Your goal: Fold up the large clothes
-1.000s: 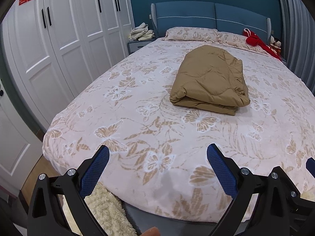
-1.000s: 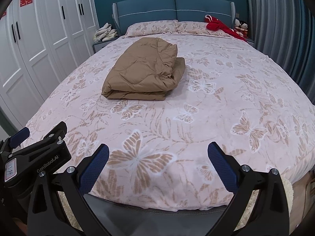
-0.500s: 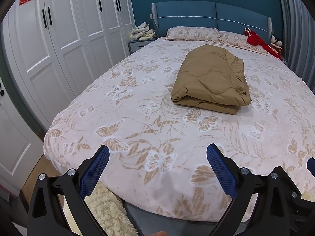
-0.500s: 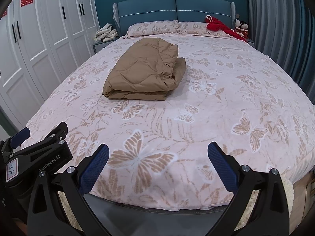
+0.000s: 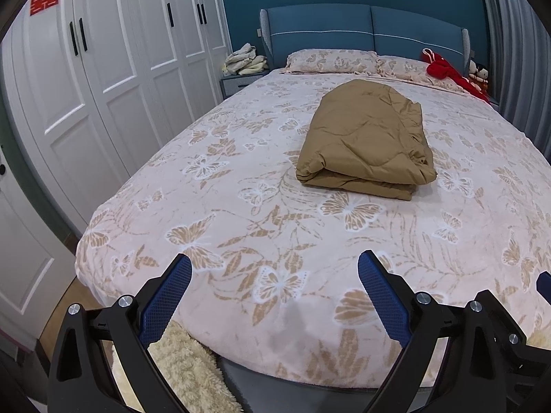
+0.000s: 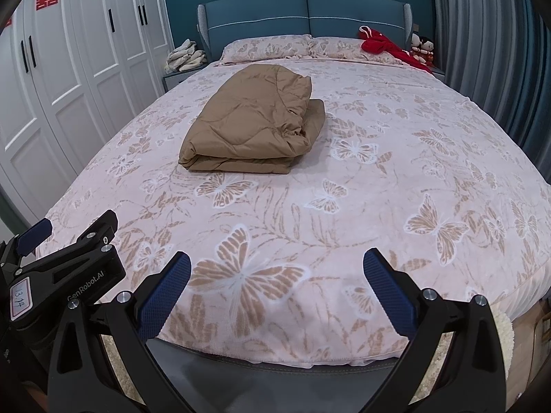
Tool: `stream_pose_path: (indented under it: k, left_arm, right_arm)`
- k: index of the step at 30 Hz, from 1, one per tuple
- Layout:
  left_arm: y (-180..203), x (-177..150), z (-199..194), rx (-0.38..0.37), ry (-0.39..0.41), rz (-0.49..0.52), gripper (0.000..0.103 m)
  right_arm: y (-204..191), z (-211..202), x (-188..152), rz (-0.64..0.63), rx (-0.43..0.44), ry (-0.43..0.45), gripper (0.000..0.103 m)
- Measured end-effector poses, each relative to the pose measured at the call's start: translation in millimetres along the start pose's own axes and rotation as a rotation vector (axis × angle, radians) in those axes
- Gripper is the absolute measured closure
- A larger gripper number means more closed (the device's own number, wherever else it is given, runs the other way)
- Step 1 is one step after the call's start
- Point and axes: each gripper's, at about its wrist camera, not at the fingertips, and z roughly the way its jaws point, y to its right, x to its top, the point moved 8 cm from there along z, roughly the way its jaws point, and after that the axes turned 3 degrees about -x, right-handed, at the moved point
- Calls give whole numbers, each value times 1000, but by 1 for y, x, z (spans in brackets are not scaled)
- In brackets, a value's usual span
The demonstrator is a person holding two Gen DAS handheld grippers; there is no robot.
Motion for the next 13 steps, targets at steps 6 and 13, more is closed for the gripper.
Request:
stream_pose_path:
  k: [6, 13]
  left_arm:
    - [1, -1, 1, -3, -1, 1, 9]
    - [-1, -2, 1, -5, -9, -13, 9]
  right_arm:
    - [-1, 0, -1, 1, -4, -1, 5]
    - [0, 1, -2, 14, -4, -3, 5]
